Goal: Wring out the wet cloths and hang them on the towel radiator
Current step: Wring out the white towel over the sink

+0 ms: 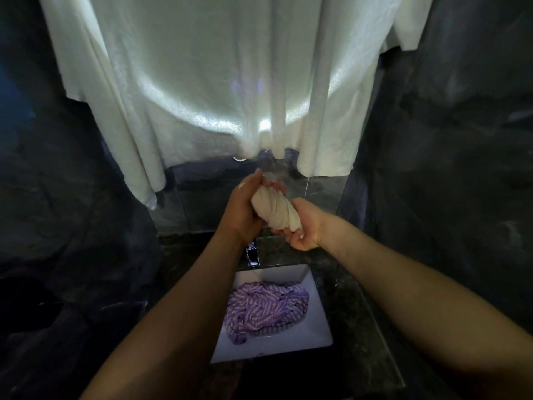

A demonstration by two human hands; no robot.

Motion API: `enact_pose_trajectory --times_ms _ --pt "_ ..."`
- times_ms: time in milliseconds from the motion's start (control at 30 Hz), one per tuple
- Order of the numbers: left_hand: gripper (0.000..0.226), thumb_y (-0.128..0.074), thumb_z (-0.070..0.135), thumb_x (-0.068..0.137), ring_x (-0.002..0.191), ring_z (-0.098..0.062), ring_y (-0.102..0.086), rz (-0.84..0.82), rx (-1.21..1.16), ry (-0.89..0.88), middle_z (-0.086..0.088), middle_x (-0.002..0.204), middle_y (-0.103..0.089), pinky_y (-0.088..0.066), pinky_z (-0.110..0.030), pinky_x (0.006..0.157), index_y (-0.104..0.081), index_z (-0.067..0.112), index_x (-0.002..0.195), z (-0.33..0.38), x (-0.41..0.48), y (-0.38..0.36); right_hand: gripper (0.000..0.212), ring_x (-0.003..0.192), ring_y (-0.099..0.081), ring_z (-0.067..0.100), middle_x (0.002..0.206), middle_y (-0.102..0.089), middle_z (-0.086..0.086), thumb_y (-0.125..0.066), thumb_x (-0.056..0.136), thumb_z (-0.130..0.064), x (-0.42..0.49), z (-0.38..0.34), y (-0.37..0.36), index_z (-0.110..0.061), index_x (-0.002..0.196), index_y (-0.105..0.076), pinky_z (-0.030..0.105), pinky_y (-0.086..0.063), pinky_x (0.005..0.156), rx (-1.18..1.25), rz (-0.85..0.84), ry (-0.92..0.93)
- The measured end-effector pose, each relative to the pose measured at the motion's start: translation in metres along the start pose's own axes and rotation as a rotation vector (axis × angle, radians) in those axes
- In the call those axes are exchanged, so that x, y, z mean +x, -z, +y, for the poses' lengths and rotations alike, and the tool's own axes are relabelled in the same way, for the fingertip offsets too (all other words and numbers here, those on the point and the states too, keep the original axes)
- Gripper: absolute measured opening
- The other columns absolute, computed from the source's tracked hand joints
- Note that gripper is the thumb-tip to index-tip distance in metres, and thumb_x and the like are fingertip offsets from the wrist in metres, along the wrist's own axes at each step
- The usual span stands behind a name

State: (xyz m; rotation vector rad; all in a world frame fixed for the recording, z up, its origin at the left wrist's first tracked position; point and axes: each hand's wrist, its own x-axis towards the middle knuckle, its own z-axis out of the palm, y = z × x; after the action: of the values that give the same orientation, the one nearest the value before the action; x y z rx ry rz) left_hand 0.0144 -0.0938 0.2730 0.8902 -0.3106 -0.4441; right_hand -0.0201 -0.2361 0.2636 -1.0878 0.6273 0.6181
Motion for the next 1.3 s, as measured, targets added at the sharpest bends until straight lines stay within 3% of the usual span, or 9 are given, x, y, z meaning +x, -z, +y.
enact_pose_trajectory --times_ms 67,200,300,367,433,767,933,1133,1300 --pt "0.041 -0.050 0.024 0.102 0.068 -0.017 -0.064 0.119 -0.068 0.020 -0.005 0.069 -0.065 -0.053 -0.035 0.074 -0.067 0.014 0.066 0.000 0.005 -0.006 0.048 0.032 -0.050 0.010 0.065 -0.064 0.006 -0.040 0.099 -0.044 -0.002 0.000 -0.004 -0.010 0.077 -0.065 0.010 -0.024 0.027 0.006 0.056 0.065" --pt "0.025 -0.061 0.027 0.093 0.087 -0.032 -0.071 0.403 -0.046 0.031 -0.018 0.091 -0.072 -0.057 -0.051 0.090 -0.073 0.005 0.090 0.001 0.021 -0.015 0.036 0.034 -0.045 0.011 0.058 -0.062 0.005 -0.043 0.101 -0.034 -0.004 0.002 -0.017 -0.014 0.079 -0.064 0.014 -0.022 0.030 -0.004 0.325 0.346" --pt "0.022 -0.060 0.020 0.091 0.083 -0.033 -0.069 0.544 -0.007 0.019 -0.021 0.087 -0.069 -0.056 -0.057 0.089 -0.069 0.002 0.085 0.005 0.033 -0.023 0.031 0.046 -0.058 0.022 0.069 -0.063 0.012 -0.048 0.094 -0.031 0.009 0.001 -0.022 -0.009 0.085 -0.068 0.020 -0.036 0.035 -0.033 0.538 0.555" --pt "0.019 -0.057 0.015 0.094 0.076 -0.030 -0.067 0.607 -0.032 0.055 -0.019 0.082 -0.066 -0.058 -0.042 0.078 -0.066 0.002 0.084 0.005 0.035 -0.026 0.029 0.073 -0.068 0.034 0.083 -0.065 0.014 -0.050 0.087 -0.034 0.015 -0.001 -0.022 -0.010 0.082 -0.066 0.039 -0.059 0.058 -0.194 0.655 0.645" --pt "0.019 -0.055 0.011 0.094 0.064 -0.024 -0.062 0.663 -0.068 0.091 -0.012 0.071 -0.063 -0.053 -0.032 0.066 -0.063 0.004 0.078 -0.001 0.039 -0.023 0.034 0.084 -0.063 0.032 0.087 -0.062 0.013 -0.049 0.089 -0.033 0.015 0.001 -0.019 -0.004 0.087 -0.066 0.044 -0.056 0.084 -0.388 0.725 0.689" --pt "0.017 -0.054 0.018 0.084 0.058 -0.021 -0.059 0.849 -0.112 0.231 -0.009 0.067 -0.060 -0.052 -0.031 0.066 -0.065 0.009 0.074 -0.034 0.047 0.007 0.036 0.053 -0.050 0.020 0.048 -0.050 0.004 -0.055 0.087 -0.019 0.016 0.021 -0.014 -0.007 0.054 -0.064 0.031 -0.031 0.049 -0.646 0.894 0.784" --pt "0.027 -0.052 0.009 0.079 0.037 -0.020 -0.053 0.864 -0.181 0.242 -0.006 0.046 -0.054 -0.047 -0.026 0.051 -0.054 0.006 0.053 -0.034 0.049 0.006 0.035 0.054 -0.054 0.022 0.051 -0.055 0.006 -0.055 0.086 -0.022 0.016 0.019 -0.010 -0.007 0.056 -0.067 0.028 -0.034 0.054 -0.681 0.903 0.799" --pt "0.023 -0.051 0.009 0.075 0.038 -0.022 -0.050 0.802 -0.244 0.202 -0.006 0.048 -0.052 -0.046 -0.029 0.052 -0.050 0.009 0.052 -0.035 0.049 0.003 0.037 0.055 -0.058 0.023 0.057 -0.062 0.009 -0.053 0.087 -0.025 0.015 0.019 -0.008 -0.009 0.056 -0.066 0.032 -0.046 0.054 -0.711 0.903 0.838" --pt "0.019 -0.052 0.010 0.081 0.049 -0.023 -0.057 0.800 -0.287 0.253 -0.006 0.056 -0.059 -0.048 -0.029 0.052 -0.056 0.007 0.062 -0.034 0.044 0.004 0.041 0.048 -0.049 0.018 0.048 -0.053 0.005 -0.054 0.087 -0.024 0.014 0.021 -0.005 -0.014 0.047 -0.056 0.031 -0.040 0.050 -0.728 0.919 0.913"
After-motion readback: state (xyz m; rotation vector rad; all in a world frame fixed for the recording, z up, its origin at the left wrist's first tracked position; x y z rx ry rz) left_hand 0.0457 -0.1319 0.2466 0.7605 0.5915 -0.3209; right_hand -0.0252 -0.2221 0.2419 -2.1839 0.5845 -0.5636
